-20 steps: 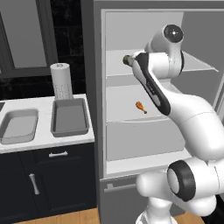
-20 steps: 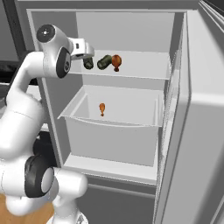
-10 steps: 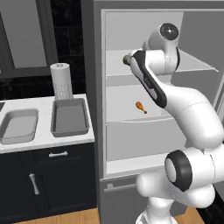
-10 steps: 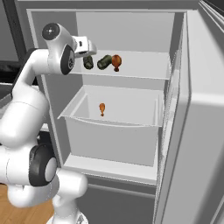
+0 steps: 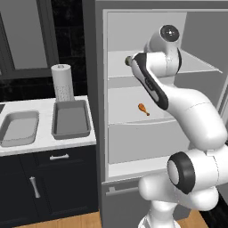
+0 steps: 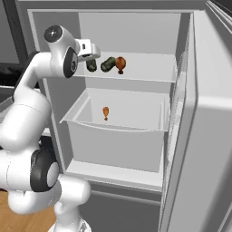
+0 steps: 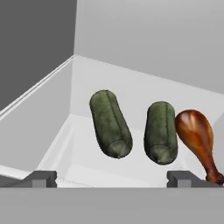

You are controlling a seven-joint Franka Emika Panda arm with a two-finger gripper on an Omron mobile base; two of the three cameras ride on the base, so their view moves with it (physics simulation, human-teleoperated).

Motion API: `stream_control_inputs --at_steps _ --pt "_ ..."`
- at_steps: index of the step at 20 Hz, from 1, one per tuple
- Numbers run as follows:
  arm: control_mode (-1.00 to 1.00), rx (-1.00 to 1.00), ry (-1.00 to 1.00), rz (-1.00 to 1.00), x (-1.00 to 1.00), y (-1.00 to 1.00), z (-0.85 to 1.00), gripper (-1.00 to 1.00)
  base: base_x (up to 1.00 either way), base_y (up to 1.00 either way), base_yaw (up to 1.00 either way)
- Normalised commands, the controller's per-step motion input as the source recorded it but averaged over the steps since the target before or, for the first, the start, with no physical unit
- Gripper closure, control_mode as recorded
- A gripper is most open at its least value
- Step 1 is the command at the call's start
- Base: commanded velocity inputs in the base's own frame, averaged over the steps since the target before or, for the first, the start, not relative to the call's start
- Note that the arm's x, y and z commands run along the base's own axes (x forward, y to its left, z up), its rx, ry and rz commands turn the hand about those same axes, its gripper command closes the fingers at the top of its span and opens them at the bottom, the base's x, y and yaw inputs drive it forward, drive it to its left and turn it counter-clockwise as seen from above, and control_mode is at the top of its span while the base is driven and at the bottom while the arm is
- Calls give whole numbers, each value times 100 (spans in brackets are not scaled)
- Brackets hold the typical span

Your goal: Place one cucumber and one chicken drumstick in each tupperware on the nearby counter, to pack two identical lunches.

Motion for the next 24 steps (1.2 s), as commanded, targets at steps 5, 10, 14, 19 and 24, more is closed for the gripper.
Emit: stream_control_inputs --at_steps 5,10,14,19,24 --pt "-100 0 1 0 20 0 -18 -100 0 0 0" --pt "-100 0 20 0 45 4 5 -100 0 0 0" --pt "-100 0 17 0 43 5 10 -100 0 0 0" --pt "-100 0 2 0 24 11 34 -100 0 0 0" --pt "-100 0 3 0 3 0 -1 -100 0 0 0"
